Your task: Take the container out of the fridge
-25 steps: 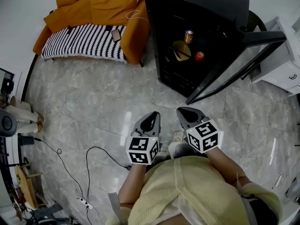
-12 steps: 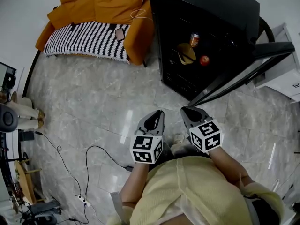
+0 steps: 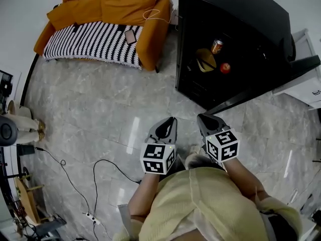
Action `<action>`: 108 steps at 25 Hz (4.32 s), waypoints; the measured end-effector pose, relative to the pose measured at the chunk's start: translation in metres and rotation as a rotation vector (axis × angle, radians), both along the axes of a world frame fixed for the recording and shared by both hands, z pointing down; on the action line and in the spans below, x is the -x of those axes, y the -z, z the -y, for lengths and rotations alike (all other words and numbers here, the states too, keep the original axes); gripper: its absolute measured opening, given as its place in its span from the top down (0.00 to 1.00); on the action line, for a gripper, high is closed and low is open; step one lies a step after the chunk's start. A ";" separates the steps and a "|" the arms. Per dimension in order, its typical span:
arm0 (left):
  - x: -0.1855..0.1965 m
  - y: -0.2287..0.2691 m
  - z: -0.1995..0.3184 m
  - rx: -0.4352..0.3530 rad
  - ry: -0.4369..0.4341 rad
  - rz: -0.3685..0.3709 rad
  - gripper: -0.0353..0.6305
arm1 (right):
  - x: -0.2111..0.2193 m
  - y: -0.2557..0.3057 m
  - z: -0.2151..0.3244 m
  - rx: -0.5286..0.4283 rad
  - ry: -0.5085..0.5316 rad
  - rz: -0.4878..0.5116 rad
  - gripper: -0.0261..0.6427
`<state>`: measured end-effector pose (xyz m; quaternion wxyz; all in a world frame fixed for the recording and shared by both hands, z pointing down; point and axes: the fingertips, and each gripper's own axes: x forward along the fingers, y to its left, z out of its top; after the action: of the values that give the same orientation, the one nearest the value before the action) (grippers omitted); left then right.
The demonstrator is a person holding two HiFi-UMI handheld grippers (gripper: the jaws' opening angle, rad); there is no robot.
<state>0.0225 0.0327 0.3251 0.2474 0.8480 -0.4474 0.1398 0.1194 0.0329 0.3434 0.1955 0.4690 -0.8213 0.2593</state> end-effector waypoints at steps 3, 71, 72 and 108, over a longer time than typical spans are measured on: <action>0.016 -0.004 0.009 0.008 -0.023 -0.004 0.89 | 0.016 -0.002 0.008 0.003 -0.019 -0.013 0.92; -0.007 -0.170 0.118 0.149 0.065 -0.010 0.89 | -0.045 -0.178 0.194 0.005 -0.065 -0.273 0.92; -0.009 -0.173 0.120 0.147 0.064 -0.011 0.89 | -0.046 -0.181 0.196 0.003 -0.066 -0.275 0.92; -0.044 -0.230 0.198 0.165 0.103 -0.043 0.89 | -0.098 -0.232 0.286 -0.153 -0.098 -0.475 0.92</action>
<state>0.0669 -0.1649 0.5549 0.3330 0.8035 -0.4717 0.1450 0.2169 -0.2530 0.5750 0.3342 0.5696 -0.7457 0.0883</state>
